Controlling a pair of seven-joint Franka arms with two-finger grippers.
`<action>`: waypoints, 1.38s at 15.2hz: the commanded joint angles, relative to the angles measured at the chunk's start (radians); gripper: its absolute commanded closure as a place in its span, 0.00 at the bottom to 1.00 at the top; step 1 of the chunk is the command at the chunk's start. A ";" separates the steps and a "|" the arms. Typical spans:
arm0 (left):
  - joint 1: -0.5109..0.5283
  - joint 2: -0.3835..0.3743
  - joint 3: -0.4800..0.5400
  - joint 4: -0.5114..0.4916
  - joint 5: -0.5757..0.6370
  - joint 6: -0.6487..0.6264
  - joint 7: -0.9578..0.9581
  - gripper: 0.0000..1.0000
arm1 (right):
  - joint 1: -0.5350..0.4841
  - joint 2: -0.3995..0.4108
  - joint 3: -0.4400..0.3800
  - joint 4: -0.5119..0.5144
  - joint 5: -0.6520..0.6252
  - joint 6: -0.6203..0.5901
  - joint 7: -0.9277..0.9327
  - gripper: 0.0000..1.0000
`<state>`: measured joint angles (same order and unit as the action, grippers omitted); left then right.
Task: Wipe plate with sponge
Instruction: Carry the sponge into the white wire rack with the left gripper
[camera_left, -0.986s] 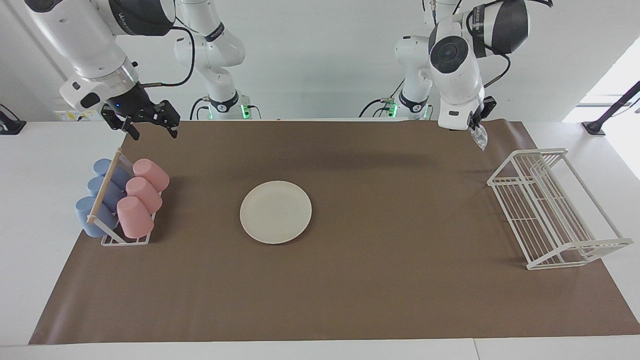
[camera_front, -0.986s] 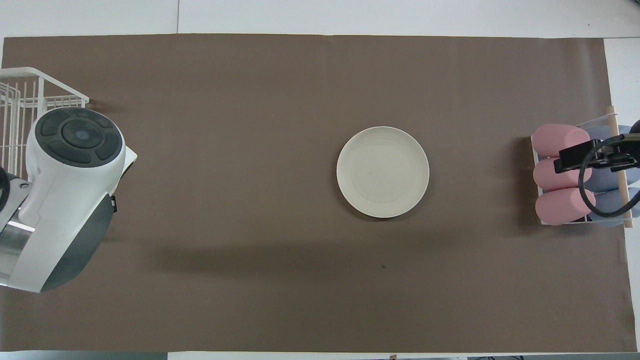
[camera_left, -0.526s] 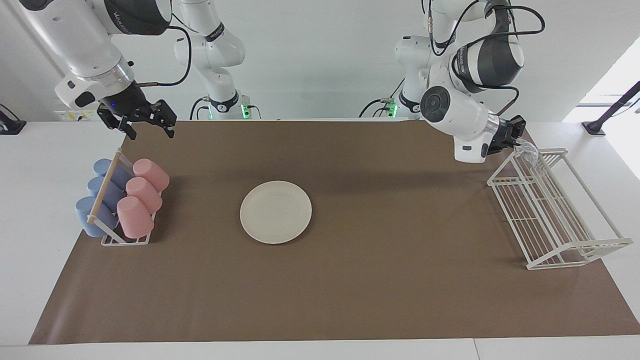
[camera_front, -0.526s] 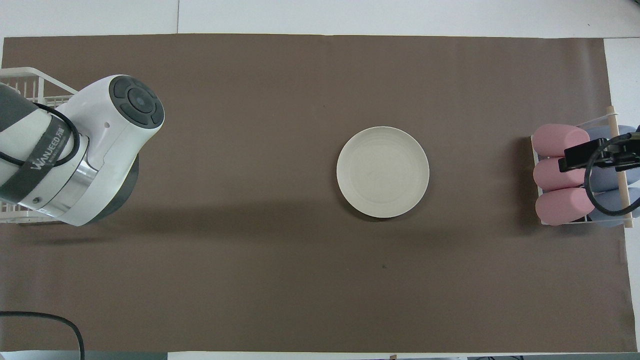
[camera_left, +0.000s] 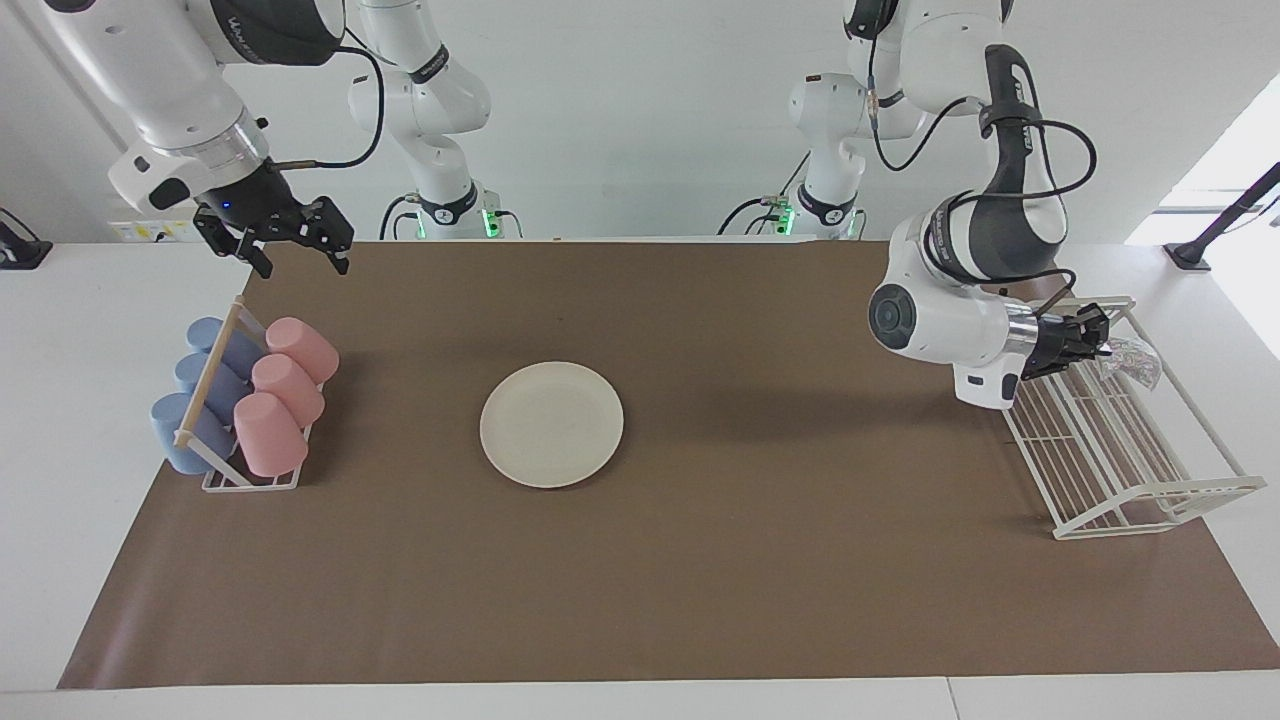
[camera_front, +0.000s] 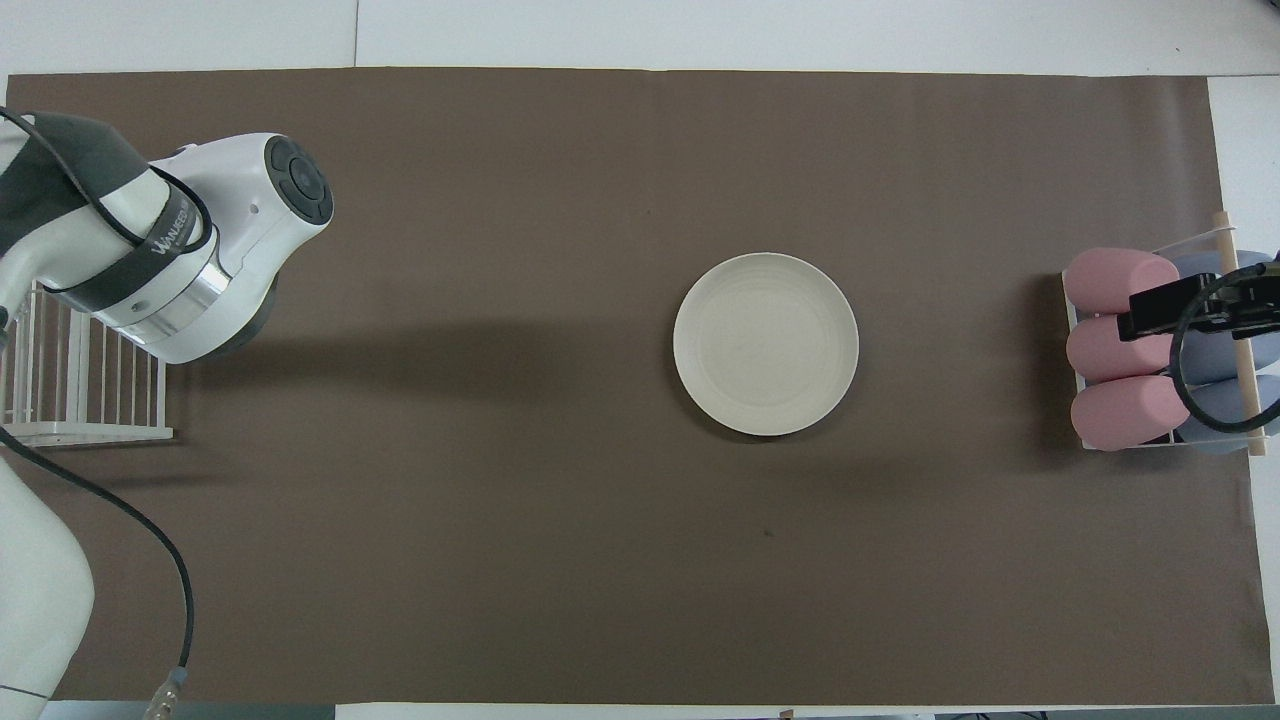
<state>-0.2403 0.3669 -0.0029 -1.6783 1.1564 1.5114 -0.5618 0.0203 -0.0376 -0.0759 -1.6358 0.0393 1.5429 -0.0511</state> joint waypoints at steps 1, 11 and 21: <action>0.003 0.066 -0.003 0.058 0.006 -0.013 -0.001 1.00 | -0.003 0.002 -0.004 0.013 0.005 -0.004 0.008 0.00; -0.004 0.063 -0.006 0.026 -0.099 0.006 -0.144 1.00 | 0.006 -0.004 -0.001 0.010 0.005 -0.007 0.013 0.00; 0.003 0.063 -0.005 0.032 -0.098 0.027 -0.147 0.00 | 0.001 -0.007 -0.001 0.005 0.005 -0.007 0.011 0.00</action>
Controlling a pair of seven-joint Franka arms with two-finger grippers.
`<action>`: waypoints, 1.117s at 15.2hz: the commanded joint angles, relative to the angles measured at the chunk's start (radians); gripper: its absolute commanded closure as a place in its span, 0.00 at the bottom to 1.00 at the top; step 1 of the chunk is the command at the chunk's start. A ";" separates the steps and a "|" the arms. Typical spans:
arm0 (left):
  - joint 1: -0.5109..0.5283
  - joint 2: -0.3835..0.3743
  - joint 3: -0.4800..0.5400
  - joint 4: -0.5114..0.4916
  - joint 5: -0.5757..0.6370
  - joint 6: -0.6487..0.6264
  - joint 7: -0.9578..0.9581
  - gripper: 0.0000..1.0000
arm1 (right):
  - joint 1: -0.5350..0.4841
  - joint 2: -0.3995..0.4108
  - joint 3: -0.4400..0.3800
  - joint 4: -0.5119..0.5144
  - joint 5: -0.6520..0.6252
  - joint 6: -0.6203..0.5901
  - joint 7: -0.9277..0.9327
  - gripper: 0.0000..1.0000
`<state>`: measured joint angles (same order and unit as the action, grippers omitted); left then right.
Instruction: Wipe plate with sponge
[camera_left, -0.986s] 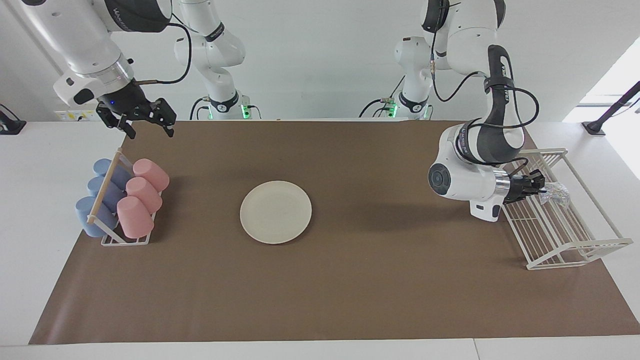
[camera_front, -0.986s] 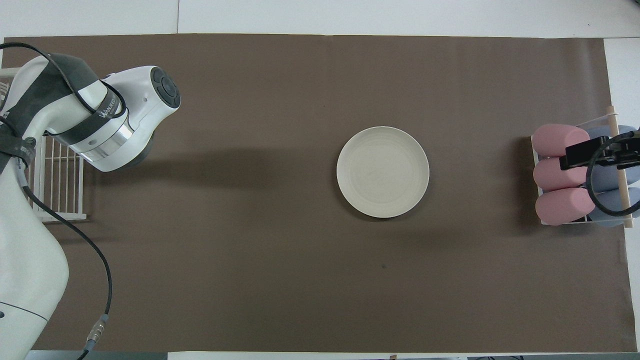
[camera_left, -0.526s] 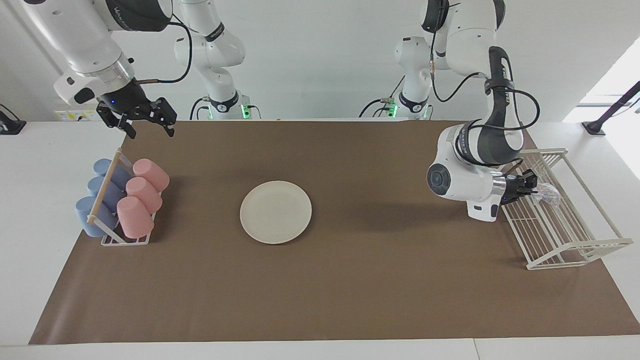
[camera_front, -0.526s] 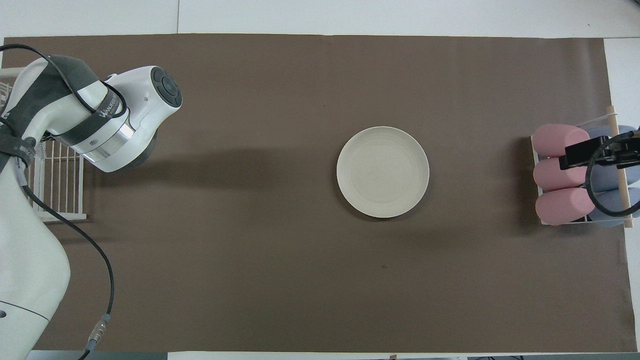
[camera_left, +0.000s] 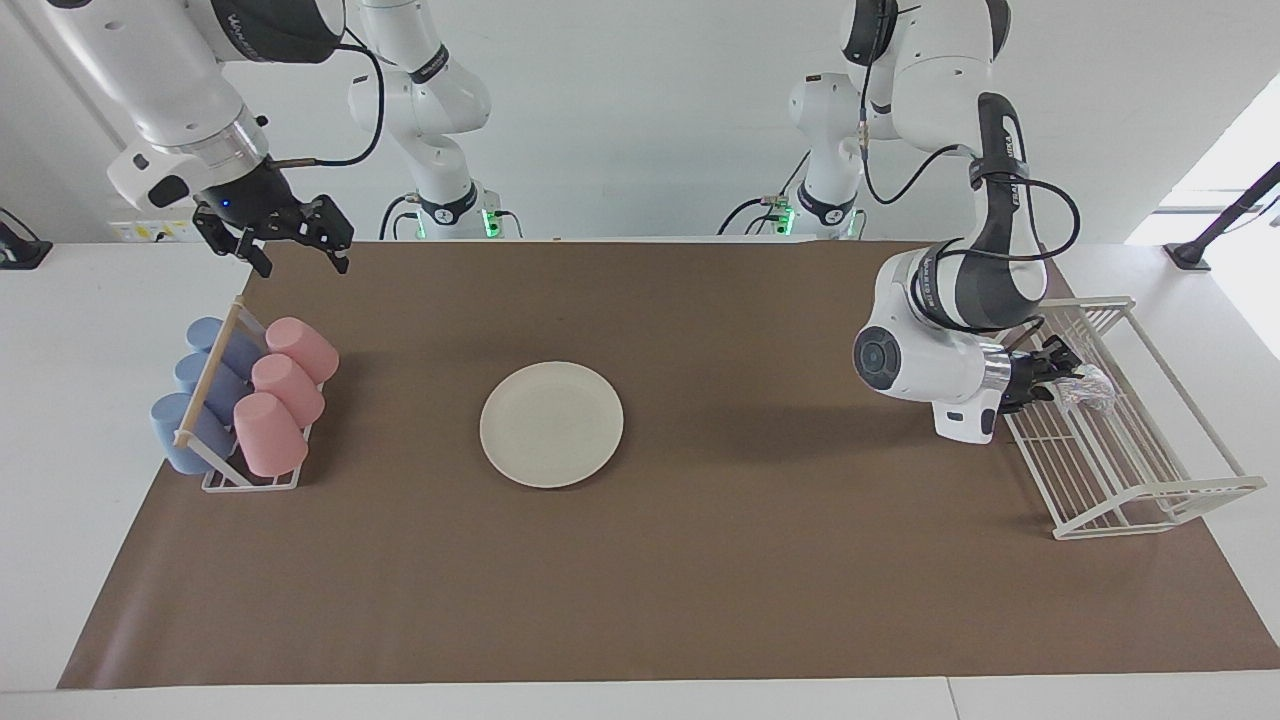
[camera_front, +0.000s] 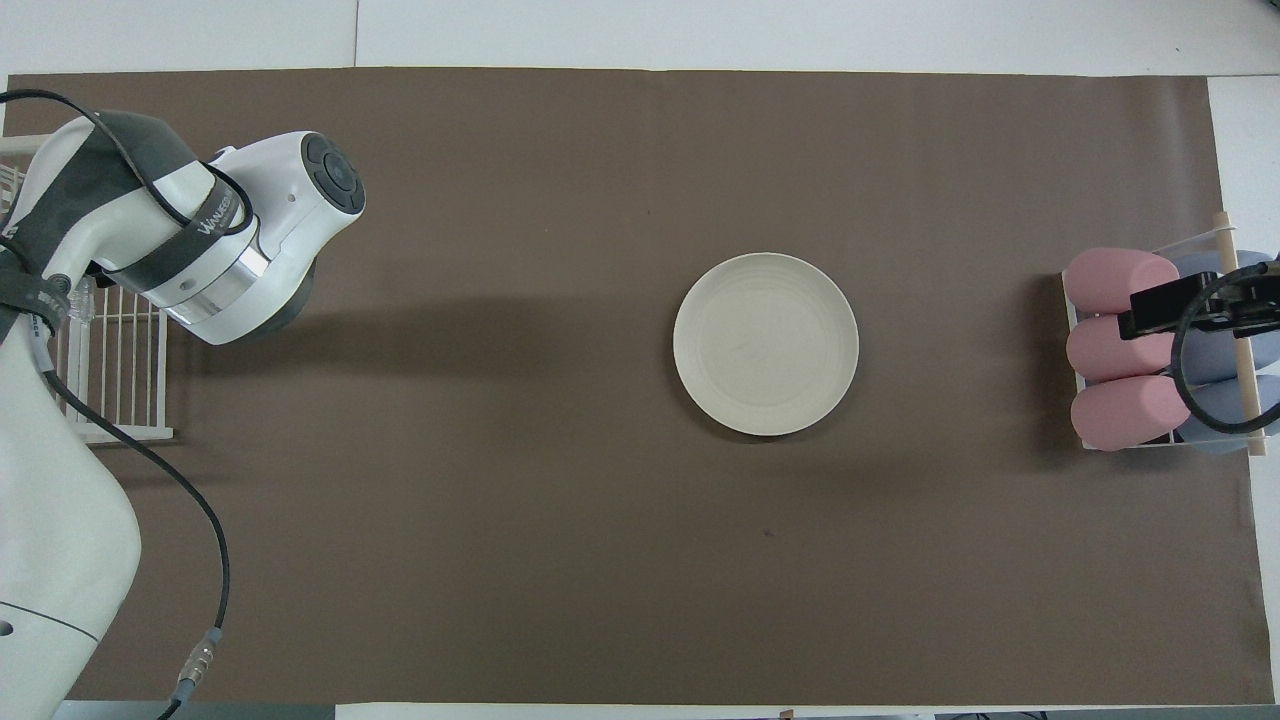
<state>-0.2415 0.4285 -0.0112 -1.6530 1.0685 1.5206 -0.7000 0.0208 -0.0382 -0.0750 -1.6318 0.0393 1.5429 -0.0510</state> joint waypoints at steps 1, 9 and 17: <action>0.004 0.001 0.003 0.007 -0.010 0.016 -0.009 0.00 | 0.001 -0.006 -0.003 0.003 0.005 -0.007 0.013 0.00; 0.033 -0.068 0.000 0.029 -0.155 0.044 0.072 0.00 | 0.004 -0.006 -0.002 0.003 0.005 -0.007 0.014 0.00; 0.143 -0.361 0.010 0.029 -0.727 0.029 0.334 0.00 | 0.005 -0.005 -0.002 0.004 0.005 -0.007 0.026 0.00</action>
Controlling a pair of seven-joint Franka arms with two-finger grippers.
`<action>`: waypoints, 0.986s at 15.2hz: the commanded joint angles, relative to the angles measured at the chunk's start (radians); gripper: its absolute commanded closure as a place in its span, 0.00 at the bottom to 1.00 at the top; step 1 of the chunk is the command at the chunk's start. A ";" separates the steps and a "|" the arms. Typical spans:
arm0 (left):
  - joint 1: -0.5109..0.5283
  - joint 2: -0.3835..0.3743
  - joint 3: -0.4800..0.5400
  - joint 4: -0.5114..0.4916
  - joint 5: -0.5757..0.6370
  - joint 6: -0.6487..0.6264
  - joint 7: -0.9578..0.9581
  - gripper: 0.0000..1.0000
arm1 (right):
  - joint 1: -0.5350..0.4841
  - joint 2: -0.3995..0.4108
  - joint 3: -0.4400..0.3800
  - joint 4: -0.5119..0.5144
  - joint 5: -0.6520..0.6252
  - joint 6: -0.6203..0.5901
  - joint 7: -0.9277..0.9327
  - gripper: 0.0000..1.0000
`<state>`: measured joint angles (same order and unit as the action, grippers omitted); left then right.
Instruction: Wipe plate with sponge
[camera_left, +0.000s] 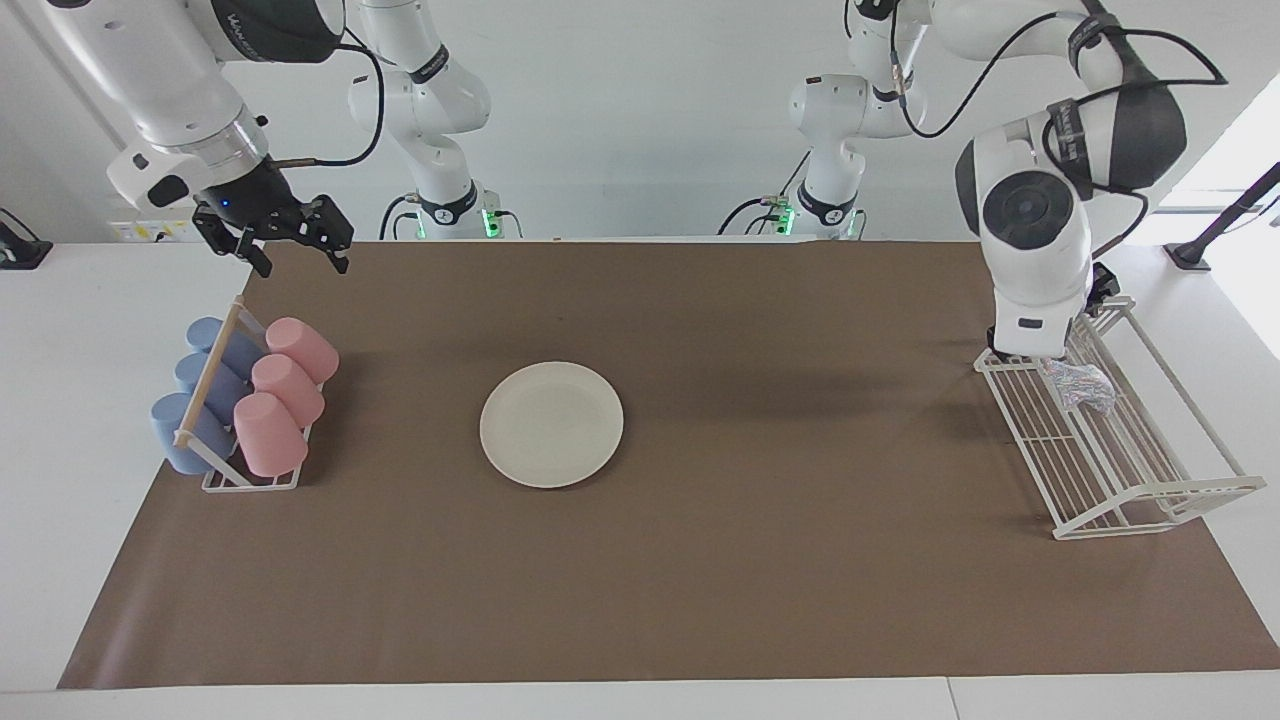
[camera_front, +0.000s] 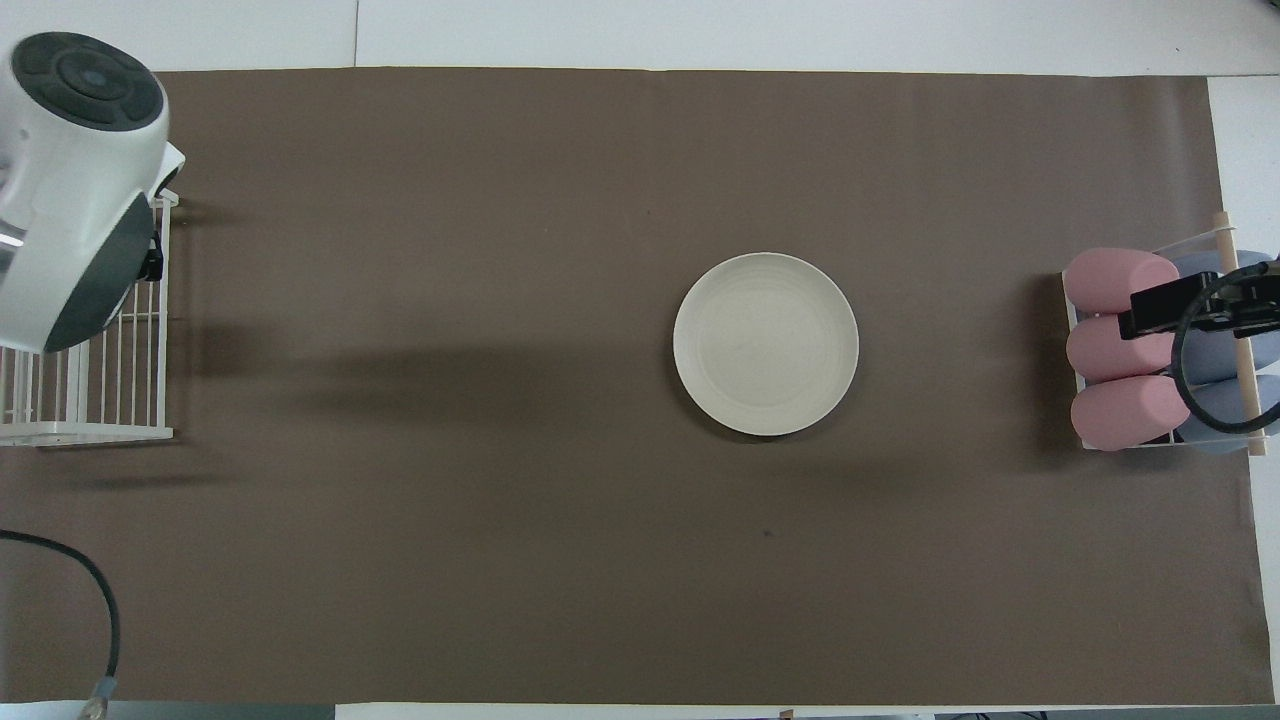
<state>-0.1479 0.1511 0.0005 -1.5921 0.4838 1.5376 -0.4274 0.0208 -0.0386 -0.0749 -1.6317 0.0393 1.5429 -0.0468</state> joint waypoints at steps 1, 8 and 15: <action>0.072 -0.122 -0.002 -0.037 -0.209 -0.011 0.109 0.00 | 0.005 -0.004 -0.002 0.004 0.005 -0.006 0.022 0.00; 0.114 -0.205 0.004 -0.066 -0.493 -0.039 0.243 0.00 | 0.005 -0.003 -0.003 0.007 -0.013 -0.013 0.042 0.00; 0.014 -0.102 0.092 0.135 -0.539 -0.211 0.239 0.00 | 0.005 -0.004 -0.002 0.006 -0.009 -0.012 0.042 0.00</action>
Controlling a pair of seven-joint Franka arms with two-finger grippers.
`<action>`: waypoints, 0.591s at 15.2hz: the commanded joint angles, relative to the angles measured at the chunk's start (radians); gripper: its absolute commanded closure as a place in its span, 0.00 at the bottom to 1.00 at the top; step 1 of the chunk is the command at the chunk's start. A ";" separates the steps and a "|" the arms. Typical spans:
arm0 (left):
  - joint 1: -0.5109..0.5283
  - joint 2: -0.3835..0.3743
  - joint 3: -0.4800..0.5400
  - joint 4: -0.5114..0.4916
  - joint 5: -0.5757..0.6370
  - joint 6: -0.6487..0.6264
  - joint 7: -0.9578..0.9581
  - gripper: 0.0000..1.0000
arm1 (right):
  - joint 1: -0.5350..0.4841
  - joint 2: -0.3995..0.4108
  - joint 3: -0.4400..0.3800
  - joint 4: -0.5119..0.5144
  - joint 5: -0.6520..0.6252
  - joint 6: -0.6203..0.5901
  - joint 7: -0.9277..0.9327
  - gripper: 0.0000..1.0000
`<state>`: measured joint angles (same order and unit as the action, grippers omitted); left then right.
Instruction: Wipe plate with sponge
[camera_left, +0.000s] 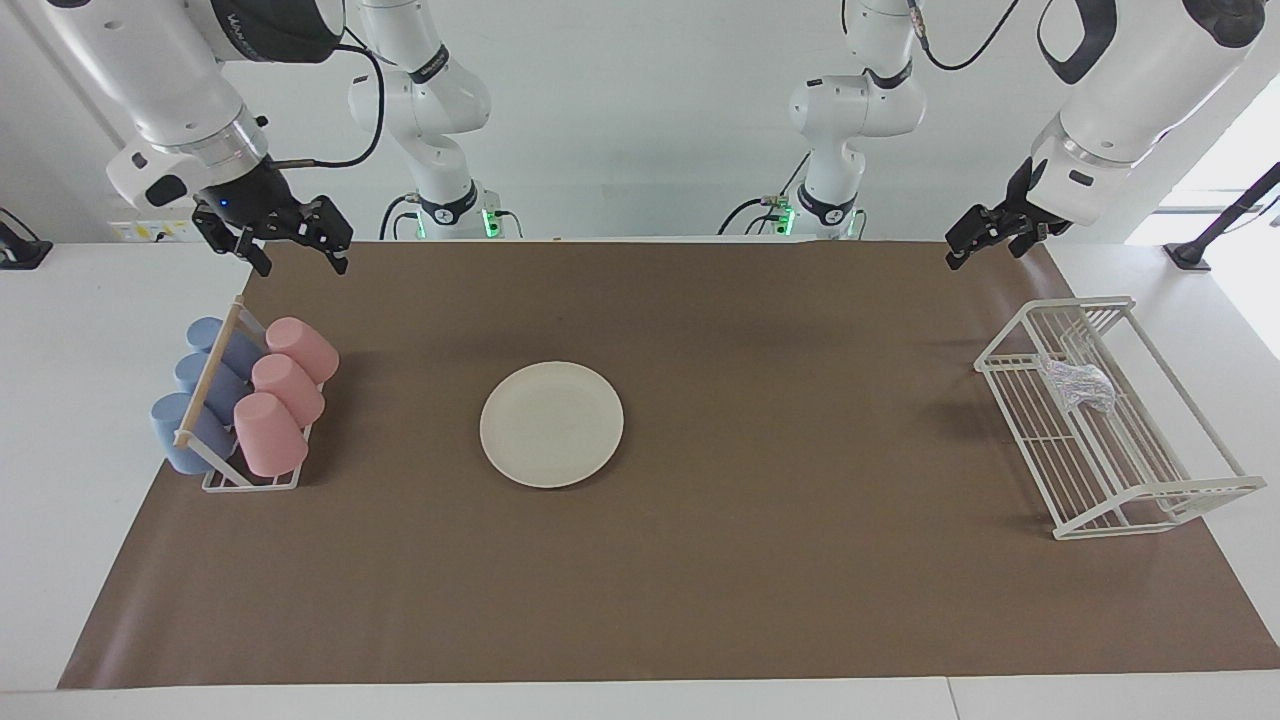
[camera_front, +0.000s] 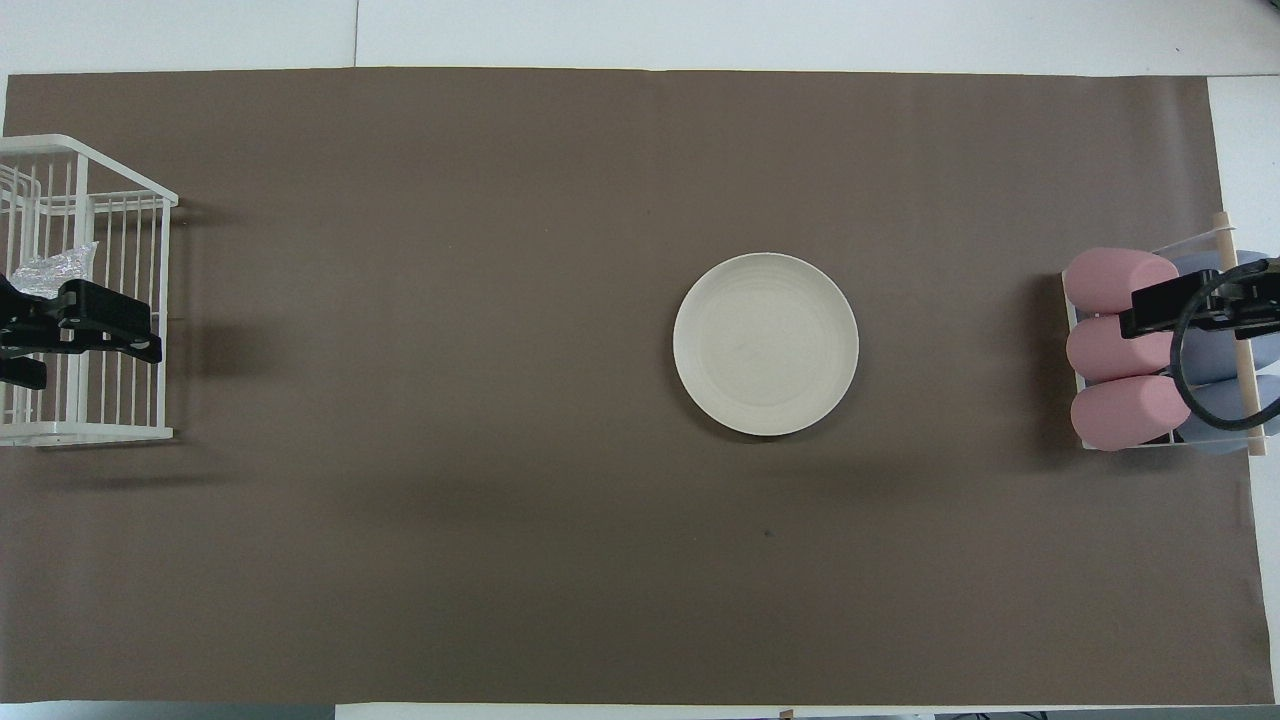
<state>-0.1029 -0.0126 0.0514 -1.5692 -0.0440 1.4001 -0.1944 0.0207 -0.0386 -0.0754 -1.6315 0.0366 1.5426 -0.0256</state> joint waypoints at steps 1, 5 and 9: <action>-0.037 0.056 0.038 0.110 0.016 -0.031 0.012 0.00 | 0.005 -0.004 -0.001 0.005 -0.006 -0.012 0.020 0.00; -0.012 0.025 0.030 0.047 0.016 0.017 0.018 0.00 | 0.005 -0.004 -0.001 0.005 -0.007 -0.012 0.019 0.00; -0.006 -0.024 0.012 -0.008 0.013 0.013 0.007 0.00 | 0.005 -0.004 -0.001 0.005 -0.007 -0.010 0.019 0.00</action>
<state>-0.1128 0.0095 0.0702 -1.5183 -0.0396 1.3987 -0.1921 0.0207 -0.0386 -0.0754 -1.6314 0.0366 1.5426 -0.0256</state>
